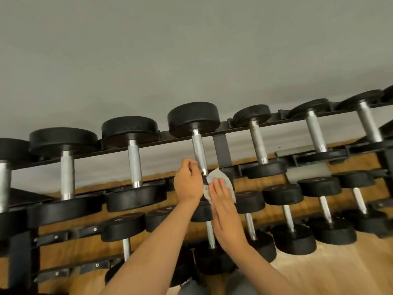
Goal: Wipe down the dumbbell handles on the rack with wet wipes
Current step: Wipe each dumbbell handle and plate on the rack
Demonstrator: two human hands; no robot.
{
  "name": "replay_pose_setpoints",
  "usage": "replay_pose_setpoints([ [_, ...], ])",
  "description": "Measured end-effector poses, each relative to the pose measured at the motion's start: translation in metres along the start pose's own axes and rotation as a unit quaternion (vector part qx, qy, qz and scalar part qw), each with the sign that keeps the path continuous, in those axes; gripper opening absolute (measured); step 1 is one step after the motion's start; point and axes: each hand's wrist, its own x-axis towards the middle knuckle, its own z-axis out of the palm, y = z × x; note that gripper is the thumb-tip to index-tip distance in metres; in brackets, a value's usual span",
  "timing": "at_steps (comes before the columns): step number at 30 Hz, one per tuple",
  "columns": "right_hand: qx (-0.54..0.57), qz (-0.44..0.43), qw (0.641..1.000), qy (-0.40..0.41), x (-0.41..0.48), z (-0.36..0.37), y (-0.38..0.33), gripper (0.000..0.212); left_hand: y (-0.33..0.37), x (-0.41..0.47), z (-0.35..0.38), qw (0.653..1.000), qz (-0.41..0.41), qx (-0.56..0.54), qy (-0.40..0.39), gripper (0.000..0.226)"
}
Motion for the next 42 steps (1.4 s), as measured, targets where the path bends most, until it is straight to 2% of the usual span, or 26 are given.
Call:
replay_pose_setpoints([
  [6, -0.001, 0.029, 0.997, 0.071, 0.025, 0.002, 0.001, 0.054, -0.002, 0.002, 0.002, 1.0, 0.007, 0.011, -0.004, 0.017],
  [10, 0.074, 0.082, 0.99, 0.083, -0.001, 0.014, -0.008, 0.053, -0.003, 0.002, 0.001, 1.0, 0.008, 0.013, -0.013, 0.017],
  [15, 0.16, 0.176, 0.969, 0.072, 0.039, -0.002, 0.002, 0.046, -0.003, 0.002, 0.001, 1.0, 0.013, 0.022, 0.0, 0.019],
  [17, 0.203, 0.183, 0.96, 0.068, 0.037, -0.005, 0.004, 0.047, -0.002, 0.002, 0.001, 1.0, 0.011, 0.022, 0.004, 0.018],
  [21, 0.278, 0.19, 0.94, 0.049, 0.007, -0.001, 0.01, 0.059, -0.003, 0.002, 0.003, 1.0, 0.014, 0.012, 0.003, 0.019],
  [23, 0.278, 0.193, 0.941, 0.021, 0.014, -0.01, 0.019, 0.07, -0.002, 0.003, 0.003, 1.0, 0.013, 0.012, 0.006, 0.019],
  [26, 0.306, 0.202, 0.929, -0.047, 0.027, -0.027, 0.03, 0.07, -0.001, 0.001, 0.003, 1.0, -0.001, 0.013, 0.005, 0.018],
  [29, 0.326, 0.194, 0.922, -0.077, 0.014, -0.028, 0.04, 0.075, 0.002, -0.001, 0.001, 1.0, -0.006, 0.006, 0.007, 0.017],
  [36, 0.324, 0.209, 0.914, -0.129, 0.036, -0.029, 0.062, 0.112, 0.007, -0.002, 0.003, 1.0, -0.024, -0.004, 0.019, 0.016],
  [39, 0.374, 0.228, 0.891, -0.121, 0.029, -0.019, 0.069, 0.113, 0.007, -0.002, 0.003, 0.999, -0.033, -0.016, 0.027, 0.016],
  [42, 0.396, 0.255, 0.875, -0.114, 0.033, -0.014, 0.073, 0.105, 0.006, -0.002, 0.005, 0.998, -0.042, -0.022, 0.038, 0.017],
])
